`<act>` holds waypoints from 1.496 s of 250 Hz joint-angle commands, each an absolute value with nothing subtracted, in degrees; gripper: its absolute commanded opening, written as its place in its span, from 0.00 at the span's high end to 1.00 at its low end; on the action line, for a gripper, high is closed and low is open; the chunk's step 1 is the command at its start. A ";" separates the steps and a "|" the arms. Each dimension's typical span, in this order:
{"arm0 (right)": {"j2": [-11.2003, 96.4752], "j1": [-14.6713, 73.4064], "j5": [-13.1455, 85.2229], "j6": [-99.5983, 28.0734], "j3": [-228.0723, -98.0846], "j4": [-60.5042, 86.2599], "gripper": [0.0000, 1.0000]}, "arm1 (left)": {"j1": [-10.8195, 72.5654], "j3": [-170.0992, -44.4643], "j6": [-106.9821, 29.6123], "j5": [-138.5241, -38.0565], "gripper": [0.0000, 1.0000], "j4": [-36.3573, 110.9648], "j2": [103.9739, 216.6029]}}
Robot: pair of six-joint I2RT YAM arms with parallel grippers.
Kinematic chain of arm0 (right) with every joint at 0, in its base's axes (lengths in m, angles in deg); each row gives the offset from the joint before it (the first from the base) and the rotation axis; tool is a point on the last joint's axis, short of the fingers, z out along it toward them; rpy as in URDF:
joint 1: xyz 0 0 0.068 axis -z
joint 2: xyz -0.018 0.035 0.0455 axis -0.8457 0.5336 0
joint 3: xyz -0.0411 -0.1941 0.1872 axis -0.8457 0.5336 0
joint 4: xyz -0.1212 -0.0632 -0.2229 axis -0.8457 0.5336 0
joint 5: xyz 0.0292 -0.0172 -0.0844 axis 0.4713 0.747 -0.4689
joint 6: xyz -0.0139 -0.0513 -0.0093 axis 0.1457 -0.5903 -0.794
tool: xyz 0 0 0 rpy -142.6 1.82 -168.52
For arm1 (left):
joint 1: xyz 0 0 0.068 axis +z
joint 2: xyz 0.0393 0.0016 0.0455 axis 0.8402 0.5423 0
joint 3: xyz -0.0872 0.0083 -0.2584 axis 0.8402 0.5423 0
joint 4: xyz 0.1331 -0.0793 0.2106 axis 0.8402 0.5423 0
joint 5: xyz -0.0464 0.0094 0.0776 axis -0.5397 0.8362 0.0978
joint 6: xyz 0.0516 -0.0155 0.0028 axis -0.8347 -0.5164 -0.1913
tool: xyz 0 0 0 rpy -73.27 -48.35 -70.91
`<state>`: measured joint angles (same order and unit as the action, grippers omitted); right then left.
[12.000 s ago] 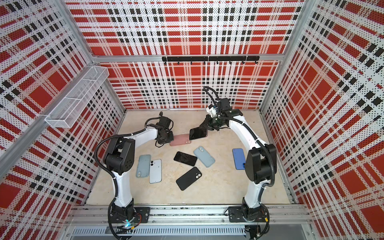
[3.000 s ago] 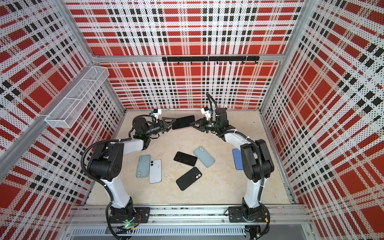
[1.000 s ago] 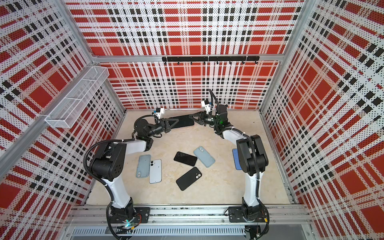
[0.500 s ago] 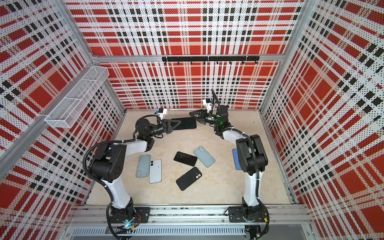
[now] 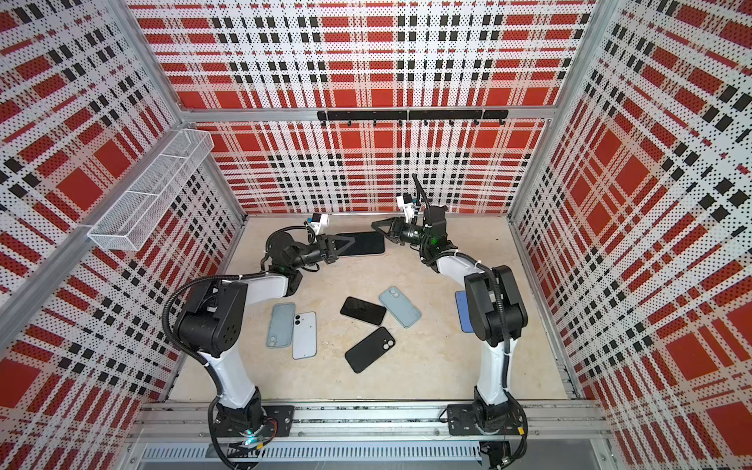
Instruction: Put the phone into the phone case
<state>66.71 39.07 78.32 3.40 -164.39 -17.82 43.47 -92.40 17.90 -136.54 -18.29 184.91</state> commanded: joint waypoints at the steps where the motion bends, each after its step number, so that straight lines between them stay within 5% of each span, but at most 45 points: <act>1: 62.78 37.03 75.74 -6.28 -163.56 -10.73 1.00 | 42.96 -92.59 17.23 -136.23 0.91 -19.56 182.47; 85: 59.85 36.30 74.50 -9.04 -162.62 -8.20 1.00 | 43.16 -92.43 17.25 -136.12 0.91 -19.99 182.14; 131: 58.72 38.07 77.85 -2.95 -160.62 -12.91 0.67 | 43.72 -92.49 17.64 -136.87 0.92 -21.20 181.59; 189: 54.58 39.05 80.60 -7.05 -160.18 -4.31 0.56 | 44.74 -93.64 16.85 -139.70 0.92 -22.67 181.11; 251: 53.17 39.19 83.10 -7.77 -160.72 -1.13 0.63 | 45.44 -93.99 14.29 -140.17 0.93 -19.08 180.50; 342: 55.40 39.12 82.14 -7.00 -164.39 -1.70 0.98 | 45.10 -93.19 9.08 -139.95 0.93 -11.13 177.75; 374: 55.34 39.13 80.92 -10.12 -164.85 2.01 0.96 | 45.15 -94.38 8.28 -140.13 0.92 -9.35 177.19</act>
<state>55.39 39.45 83.39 -7.77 -162.03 0.45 44.87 -92.73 12.39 -141.03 -12.52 178.57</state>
